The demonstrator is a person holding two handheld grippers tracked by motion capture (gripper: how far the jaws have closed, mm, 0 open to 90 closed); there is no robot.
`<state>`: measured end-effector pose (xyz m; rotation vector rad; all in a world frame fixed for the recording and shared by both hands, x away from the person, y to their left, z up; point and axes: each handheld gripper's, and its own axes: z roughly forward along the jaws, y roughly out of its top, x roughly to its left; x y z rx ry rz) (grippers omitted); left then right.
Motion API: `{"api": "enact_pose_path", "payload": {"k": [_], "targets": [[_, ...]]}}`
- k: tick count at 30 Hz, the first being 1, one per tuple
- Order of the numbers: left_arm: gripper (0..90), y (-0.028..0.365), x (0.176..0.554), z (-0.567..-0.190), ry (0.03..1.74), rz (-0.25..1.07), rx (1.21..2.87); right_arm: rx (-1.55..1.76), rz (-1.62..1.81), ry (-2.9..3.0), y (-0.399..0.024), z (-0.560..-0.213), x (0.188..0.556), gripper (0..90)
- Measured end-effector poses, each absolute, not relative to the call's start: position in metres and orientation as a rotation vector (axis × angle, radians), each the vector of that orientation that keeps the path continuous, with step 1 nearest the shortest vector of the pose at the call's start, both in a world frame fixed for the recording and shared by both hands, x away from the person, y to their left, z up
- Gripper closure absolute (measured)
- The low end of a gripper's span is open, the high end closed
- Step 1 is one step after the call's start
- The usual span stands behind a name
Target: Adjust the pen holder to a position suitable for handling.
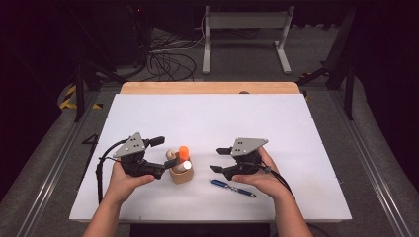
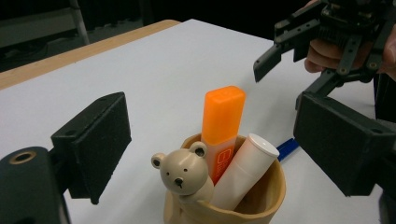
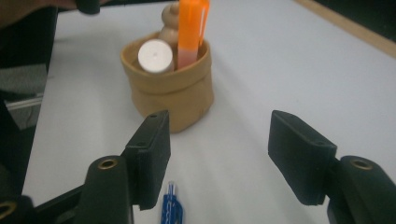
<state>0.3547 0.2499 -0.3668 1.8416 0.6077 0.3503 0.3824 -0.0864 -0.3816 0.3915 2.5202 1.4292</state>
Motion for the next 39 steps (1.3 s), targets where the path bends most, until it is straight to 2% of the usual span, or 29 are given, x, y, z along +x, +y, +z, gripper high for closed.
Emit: {"api": "enact_pose_path", "payload": {"k": [7, 24, 39], "targets": [[10.2, 0.25, 0.353, -0.367, 0.599, 0.362, 1.841, 0.371, 1.341, 2.596, -0.087, -0.388, 0.379, 40.7], [9.0, 0.251, 0.346, -0.365, 0.575, 0.364, 1.83, 0.403, 1.24, 2.686, -0.118, -0.406, 0.361, 41.1], [9.0, 0.251, 0.344, -0.364, 0.567, 0.372, 1.824, 0.385, 1.155, 2.763, -0.138, -0.418, 0.347, 45.7]]}}
